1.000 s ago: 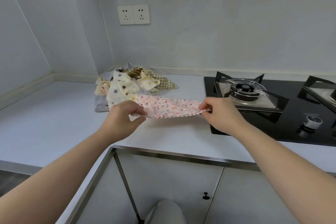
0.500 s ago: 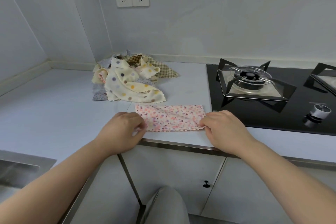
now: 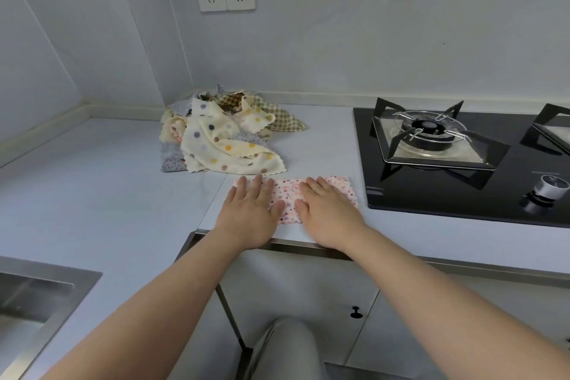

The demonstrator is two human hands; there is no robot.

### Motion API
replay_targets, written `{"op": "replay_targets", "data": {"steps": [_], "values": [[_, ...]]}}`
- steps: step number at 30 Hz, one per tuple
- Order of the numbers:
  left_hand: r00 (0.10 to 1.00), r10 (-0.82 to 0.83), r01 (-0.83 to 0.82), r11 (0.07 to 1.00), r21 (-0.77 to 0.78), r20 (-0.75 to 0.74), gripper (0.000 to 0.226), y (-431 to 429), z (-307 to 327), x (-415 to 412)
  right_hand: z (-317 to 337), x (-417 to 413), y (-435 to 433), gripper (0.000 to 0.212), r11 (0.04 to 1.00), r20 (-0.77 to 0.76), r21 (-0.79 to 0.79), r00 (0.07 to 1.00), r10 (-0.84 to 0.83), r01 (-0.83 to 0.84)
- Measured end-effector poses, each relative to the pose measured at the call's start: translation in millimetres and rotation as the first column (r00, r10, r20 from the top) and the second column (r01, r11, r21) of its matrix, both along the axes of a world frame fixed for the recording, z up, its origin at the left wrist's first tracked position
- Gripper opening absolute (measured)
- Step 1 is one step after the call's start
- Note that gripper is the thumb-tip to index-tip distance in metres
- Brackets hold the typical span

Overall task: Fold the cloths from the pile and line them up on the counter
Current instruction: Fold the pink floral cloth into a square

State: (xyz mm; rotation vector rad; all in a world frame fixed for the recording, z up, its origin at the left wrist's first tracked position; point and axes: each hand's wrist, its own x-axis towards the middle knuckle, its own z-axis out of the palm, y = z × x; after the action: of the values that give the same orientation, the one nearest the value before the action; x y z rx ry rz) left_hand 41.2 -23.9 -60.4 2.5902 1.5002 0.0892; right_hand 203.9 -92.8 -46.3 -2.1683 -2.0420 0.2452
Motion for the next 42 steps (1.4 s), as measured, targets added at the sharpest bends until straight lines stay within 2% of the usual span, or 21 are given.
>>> {"op": "replay_targets", "data": {"steps": [5, 8, 10, 12, 15, 21, 24, 27, 29, 32, 34, 36, 38, 40, 42], "values": [[0.999, 0.045, -0.045, 0.999, -0.031, 0.001, 0.062, 0, 2, 0, 0, -2, 2, 0.058, 0.999, 0.022, -0.028, 1.000, -0.020, 0.020], [0.991, 0.085, -0.096, 0.990, 0.105, 0.104, 0.058, -4, 1, -2, 4, -9, 9, 0.056, 0.999, 0.062, 0.029, 0.998, 0.018, -0.020], [0.988, 0.027, -0.059, 0.976, 0.210, 0.152, 0.055, -5, 0, -4, 4, -14, 14, 0.056, 0.997, 0.037, 0.027, 0.997, 0.070, -0.071], [0.991, -0.044, 0.023, 0.986, 0.166, 0.126, 0.055, -1, 0, -5, 1, -16, 18, 0.056, 0.995, 0.025, -0.013, 0.995, 0.096, -0.096], [0.998, -0.062, 0.062, 0.997, 0.042, 0.013, 0.057, 4, -2, -6, -5, -14, 20, 0.057, 0.996, 0.051, -0.039, 0.995, 0.088, -0.086], [0.998, 0.038, -0.039, 0.999, -0.032, -0.042, 0.067, 6, 0, -8, 1, 11, 14, 0.067, 0.994, 0.064, -0.106, 0.998, -0.010, 0.017], [0.993, 0.097, -0.101, 0.993, -0.061, -0.060, 0.077, 9, 3, -10, 6, 37, 7, 0.072, 0.982, 0.146, -0.148, 0.984, -0.099, 0.121], [0.986, 0.134, -0.140, 0.988, -0.059, -0.096, 0.083, 12, 9, -11, 12, 54, 2, 0.073, 0.967, 0.225, -0.199, 0.968, -0.115, 0.161], [0.981, 0.131, -0.136, 0.990, -0.024, -0.144, 0.073, 16, 14, -10, 15, 55, 5, 0.072, 0.966, 0.247, -0.207, 0.963, -0.105, 0.158], [0.964, 0.082, -0.041, 0.986, 0.164, -0.252, 0.041, 24, 29, -11, 24, 53, 14, 0.053, 0.972, 0.341, -0.195, 0.938, -0.055, 0.128], [0.979, 0.141, -0.110, 0.974, 0.199, -0.147, 0.030, 32, 39, -11, 31, 54, 19, 0.037, 0.980, 0.389, -0.156, 0.920, -0.050, 0.120], [0.980, 0.194, -0.184, 0.968, 0.170, -0.045, 0.021, 43, 44, -13, 34, 55, 25, 0.018, 0.988, 0.339, -0.054, 0.933, -0.120, 0.147], [0.981, 0.196, -0.196, 0.975, 0.103, 0.004, 0.020, 54, 45, -16, 34, 57, 31, 0.025, 0.986, 0.234, -0.023, 0.960, -0.153, 0.162], [0.980, 0.186, -0.188, 0.982, 0.022, 0.074, 0.015, 62, 46, -19, 39, 59, 35, 0.035, 0.979, 0.108, -0.081, 0.978, -0.179, 0.188], [0.981, 0.170, -0.170, 0.985, -0.009, 0.098, 0.012, 65, 45, -22, 45, 61, 37, 0.032, 0.973, 0.019, -0.122, 0.981, -0.193, 0.194]]}}
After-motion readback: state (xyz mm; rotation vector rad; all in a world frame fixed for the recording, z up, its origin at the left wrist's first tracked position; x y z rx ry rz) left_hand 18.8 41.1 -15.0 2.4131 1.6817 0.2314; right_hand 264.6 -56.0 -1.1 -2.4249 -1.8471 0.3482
